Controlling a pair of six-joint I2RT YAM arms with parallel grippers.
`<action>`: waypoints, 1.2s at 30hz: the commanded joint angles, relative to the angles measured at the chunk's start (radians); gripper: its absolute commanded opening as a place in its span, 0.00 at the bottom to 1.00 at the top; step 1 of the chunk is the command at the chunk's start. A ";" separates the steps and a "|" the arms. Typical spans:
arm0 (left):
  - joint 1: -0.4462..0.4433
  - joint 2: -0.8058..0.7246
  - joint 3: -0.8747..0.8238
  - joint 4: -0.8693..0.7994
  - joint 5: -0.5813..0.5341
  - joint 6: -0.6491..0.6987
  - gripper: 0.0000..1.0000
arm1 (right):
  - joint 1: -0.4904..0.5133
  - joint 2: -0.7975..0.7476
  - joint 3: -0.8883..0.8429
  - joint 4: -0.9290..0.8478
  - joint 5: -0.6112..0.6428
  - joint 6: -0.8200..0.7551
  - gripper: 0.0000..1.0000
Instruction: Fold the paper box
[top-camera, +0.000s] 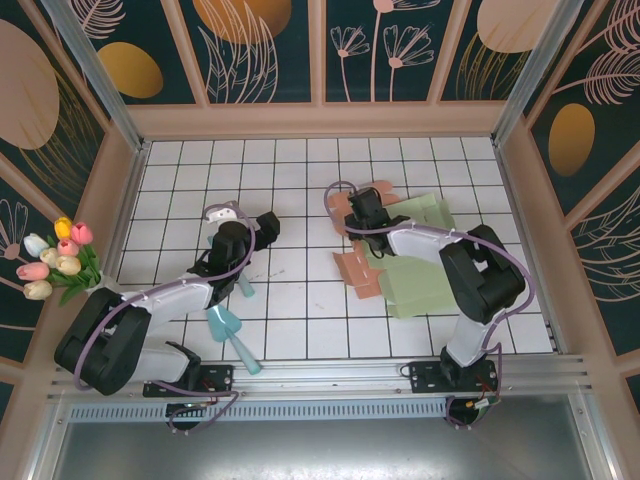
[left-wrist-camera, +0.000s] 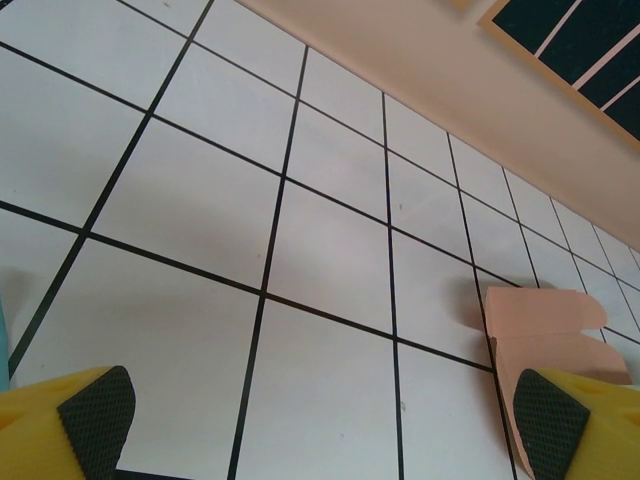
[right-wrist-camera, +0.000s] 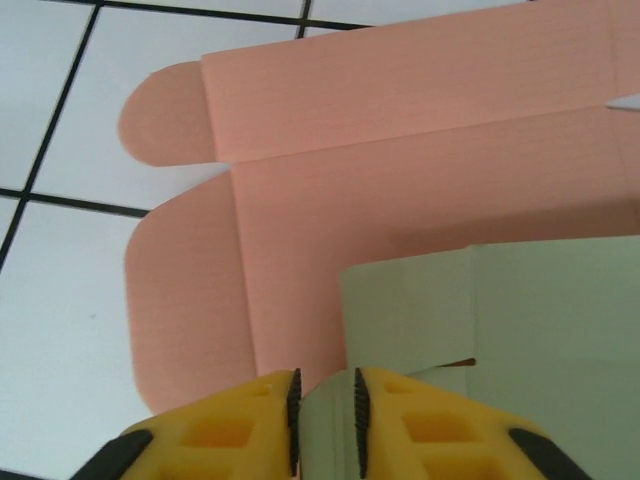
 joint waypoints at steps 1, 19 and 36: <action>-0.008 0.016 0.026 0.034 -0.005 0.001 0.99 | -0.023 0.014 0.005 0.006 0.052 -0.013 0.14; -0.022 -0.083 -0.008 0.005 -0.005 -0.009 0.99 | 0.097 -0.321 0.008 -0.050 0.335 0.019 0.00; -0.023 -0.761 -0.084 -0.460 -0.258 -0.050 0.99 | 0.569 -0.226 0.336 -0.110 0.449 0.006 0.00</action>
